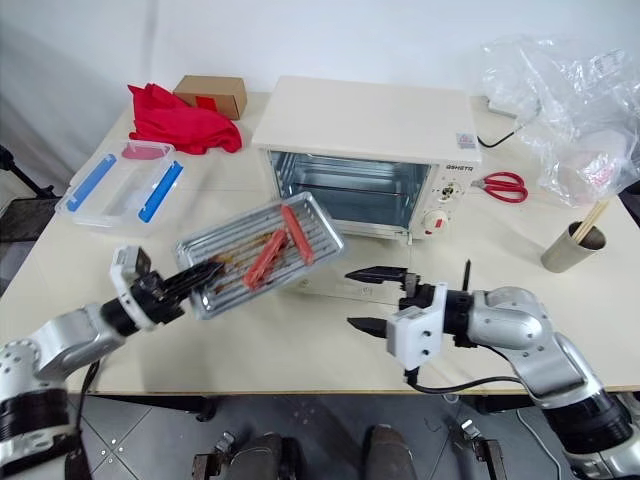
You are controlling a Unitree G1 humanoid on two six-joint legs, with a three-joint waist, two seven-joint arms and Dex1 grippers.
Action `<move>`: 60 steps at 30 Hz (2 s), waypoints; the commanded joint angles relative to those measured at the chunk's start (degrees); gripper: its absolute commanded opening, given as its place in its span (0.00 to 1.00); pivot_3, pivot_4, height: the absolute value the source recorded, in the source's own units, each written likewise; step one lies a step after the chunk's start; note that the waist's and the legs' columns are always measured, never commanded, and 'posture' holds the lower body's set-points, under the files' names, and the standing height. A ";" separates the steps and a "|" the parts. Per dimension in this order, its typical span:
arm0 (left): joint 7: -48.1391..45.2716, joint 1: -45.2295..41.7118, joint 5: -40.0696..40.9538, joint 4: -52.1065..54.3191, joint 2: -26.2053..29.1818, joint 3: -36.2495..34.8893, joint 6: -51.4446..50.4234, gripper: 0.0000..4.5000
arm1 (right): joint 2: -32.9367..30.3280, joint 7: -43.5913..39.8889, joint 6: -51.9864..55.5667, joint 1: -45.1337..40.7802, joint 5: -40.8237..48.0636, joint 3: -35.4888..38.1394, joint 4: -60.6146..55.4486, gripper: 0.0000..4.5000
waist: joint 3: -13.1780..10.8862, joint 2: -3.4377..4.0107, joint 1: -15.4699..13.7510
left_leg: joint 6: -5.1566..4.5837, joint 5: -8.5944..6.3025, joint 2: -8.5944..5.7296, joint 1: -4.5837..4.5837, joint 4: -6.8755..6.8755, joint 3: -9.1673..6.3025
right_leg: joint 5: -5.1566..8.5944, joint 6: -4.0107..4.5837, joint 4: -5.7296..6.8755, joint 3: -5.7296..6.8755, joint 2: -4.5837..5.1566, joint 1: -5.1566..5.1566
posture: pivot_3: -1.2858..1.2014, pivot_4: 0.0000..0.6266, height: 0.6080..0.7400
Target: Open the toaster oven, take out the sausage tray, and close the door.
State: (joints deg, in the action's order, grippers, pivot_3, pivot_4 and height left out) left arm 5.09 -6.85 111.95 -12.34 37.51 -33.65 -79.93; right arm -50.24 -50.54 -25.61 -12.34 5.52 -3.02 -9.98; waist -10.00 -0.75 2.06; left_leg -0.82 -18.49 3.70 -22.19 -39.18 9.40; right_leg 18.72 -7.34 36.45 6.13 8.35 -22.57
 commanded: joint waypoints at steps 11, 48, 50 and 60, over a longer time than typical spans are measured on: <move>-8.55 16.11 1.05 9.56 -9.12 -16.62 8.69 0.00 | 1.52 -1.84 -4.90 0.70 1.69 5.25 25.25 0.00 | 0.01 -0.01 -0.44 | 0.02 0.02 0.02 0.04 -0.03 0.03 | 0.03 0.05 -0.08 -0.12 0.07 0.08 | 0.52 0.24 1.00; -7.22 15.61 1.05 13.37 -10.25 -9.66 7.07 0.00 | 12.94 -8.74 33.61 -10.12 34.10 13.77 4.71 0.00 | 0.02 -0.01 -0.72 | 0.01 -0.02 0.01 -0.01 0.06 -0.03 | 0.06 0.10 -0.07 -0.13 0.06 0.04 | 0.52 0.24 1.00; -7.15 14.50 1.05 11.74 -8.09 -6.45 6.15 0.00 | 10.46 -11.43 34.08 -7.35 33.69 14.12 2.41 0.00 | 0.02 -0.01 -0.78 | -0.03 -0.04 0.01 -0.03 0.06 -0.03 | 0.06 0.10 -0.11 -0.13 0.09 0.04 | 0.52 0.24 1.00; -4.87 3.36 1.05 6.67 -0.97 11.13 4.13 0.00 | 3.69 -20.26 32.14 11.71 32.58 20.48 -7.54 0.49 | 0.02 -0.01 -1.86 | -0.03 -0.04 -0.06 -0.03 0.08 0.05 | 0.05 0.09 -0.43 -0.14 0.07 0.10 | 0.52 0.24 1.00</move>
State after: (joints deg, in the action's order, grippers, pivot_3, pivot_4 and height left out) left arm 0.90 -2.47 111.81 -5.64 35.80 -24.33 -74.95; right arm -45.69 -69.67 8.03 -1.89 37.66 14.87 -14.17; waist -9.98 -0.76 0.20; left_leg -0.85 -18.52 3.64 -22.21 -39.09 9.45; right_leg 18.77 -7.25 36.01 5.98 8.42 -22.47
